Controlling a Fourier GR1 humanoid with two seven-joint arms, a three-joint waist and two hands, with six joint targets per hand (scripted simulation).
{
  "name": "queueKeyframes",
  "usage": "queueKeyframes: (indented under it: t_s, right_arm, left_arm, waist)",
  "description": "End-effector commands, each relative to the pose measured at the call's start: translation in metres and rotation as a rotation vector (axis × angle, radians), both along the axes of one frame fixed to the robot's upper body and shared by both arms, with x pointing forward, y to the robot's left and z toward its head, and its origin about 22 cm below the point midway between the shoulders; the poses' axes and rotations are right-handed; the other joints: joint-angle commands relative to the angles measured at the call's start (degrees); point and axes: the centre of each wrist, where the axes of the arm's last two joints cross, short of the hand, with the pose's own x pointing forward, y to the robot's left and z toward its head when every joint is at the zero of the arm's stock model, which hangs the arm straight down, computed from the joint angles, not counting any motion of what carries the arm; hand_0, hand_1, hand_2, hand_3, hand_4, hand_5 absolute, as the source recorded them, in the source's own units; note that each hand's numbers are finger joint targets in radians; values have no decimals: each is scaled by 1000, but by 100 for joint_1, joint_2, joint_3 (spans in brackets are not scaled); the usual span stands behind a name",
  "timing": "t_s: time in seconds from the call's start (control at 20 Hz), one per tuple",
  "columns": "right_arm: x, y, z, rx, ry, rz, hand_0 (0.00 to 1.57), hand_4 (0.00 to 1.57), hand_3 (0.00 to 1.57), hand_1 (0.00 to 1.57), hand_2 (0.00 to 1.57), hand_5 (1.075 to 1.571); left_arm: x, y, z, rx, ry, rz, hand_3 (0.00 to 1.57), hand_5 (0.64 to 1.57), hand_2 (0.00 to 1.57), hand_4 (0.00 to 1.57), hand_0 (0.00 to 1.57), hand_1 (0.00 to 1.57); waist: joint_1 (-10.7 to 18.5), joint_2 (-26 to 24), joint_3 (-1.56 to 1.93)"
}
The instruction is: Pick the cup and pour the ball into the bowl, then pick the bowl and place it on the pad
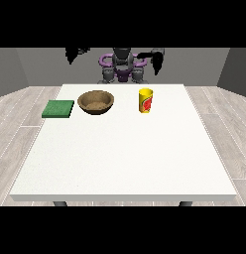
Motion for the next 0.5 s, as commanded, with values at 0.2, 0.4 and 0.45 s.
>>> queueKeyframes:
  t_s: [0.2,0.4,0.45]
  right_arm:
    - [13,-22,7,8,-129,3,0,681,0,0,0,1551]
    - [13,-47,-6,-15,-84,12,0,671,0,0,0,1560]
    - [9,-36,-15,-5,-84,2,0,667,0,0,0,1559]
  left_arm:
    - [9,17,-67,50,-82,7,0,1483,0,360,0,0]
    - [29,26,-84,53,-7,-7,0,1457,0,41,0,0]
    - [35,47,-85,32,4,-4,0,1451,0,0,0,0]
  waist:
    - [-83,925,-3]
    - [-204,601,0]
    - [-121,527,-1]
